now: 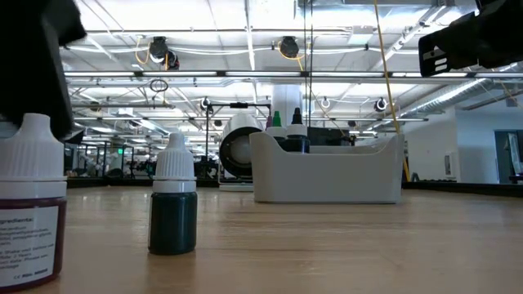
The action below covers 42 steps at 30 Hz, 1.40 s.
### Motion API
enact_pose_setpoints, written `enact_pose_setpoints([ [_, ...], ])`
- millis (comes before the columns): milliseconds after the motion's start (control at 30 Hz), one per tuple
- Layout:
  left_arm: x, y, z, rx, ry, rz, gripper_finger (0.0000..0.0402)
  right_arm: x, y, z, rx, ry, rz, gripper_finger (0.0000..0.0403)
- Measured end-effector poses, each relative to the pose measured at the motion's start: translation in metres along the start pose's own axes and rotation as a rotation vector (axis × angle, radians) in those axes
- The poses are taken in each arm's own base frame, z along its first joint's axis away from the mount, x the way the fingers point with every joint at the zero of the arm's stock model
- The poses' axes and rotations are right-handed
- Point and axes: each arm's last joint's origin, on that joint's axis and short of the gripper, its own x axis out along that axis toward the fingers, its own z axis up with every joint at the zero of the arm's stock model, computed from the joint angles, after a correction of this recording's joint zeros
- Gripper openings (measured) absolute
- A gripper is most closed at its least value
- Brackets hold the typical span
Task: Pick & Place food coloring
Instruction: Put the red food coloring bottle into the gray bin
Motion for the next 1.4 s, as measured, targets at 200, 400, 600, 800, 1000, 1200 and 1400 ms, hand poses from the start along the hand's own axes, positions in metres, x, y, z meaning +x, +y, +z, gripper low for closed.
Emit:
enact_pose_setpoints([
  [200, 0.0074, 0.0037, 0.0032, 0.010, 0.006, -0.024, 0.0241, 0.0000, 0.0000, 0.0000, 0.003, 0.000, 0.000, 0.0000],
  [400, 0.0071, 0.0024, 0.0020, 0.024, 0.033, -0.047, 0.0241, 0.0000, 0.0000, 0.0000, 0.003, 0.000, 0.000, 0.0000],
  [600, 0.0075, 0.0032, 0.0031, 0.022, 0.023, -0.038, 0.0241, 0.0000, 0.0000, 0.0000, 0.002, 0.000, -0.001, 0.0000],
  [800, 0.0074, 0.0032, 0.0029, 0.024, 0.020, -0.036, 0.0241, 0.0000, 0.0000, -0.0001, -0.001, 0.001, -0.001, 0.0000],
  [1000, 0.0074, 0.0032, 0.0030, 0.038, 0.017, -0.034, 0.0241, 0.0000, 0.0000, 0.0000, -0.003, 0.000, -0.001, 0.0000],
  [1200, 0.0074, 0.0033, 0.0030, 0.038, 0.017, -0.034, 0.0221, 0.0000, 0.0000, 0.0000, -0.004, 0.000, -0.001, 0.0000],
  [1400, 0.0075, 0.0034, 0.0032, 0.046, 0.017, -0.034, 0.0167, 0.0000, -0.0001, 0.0001, -0.004, 0.000, -0.002, 0.0000],
])
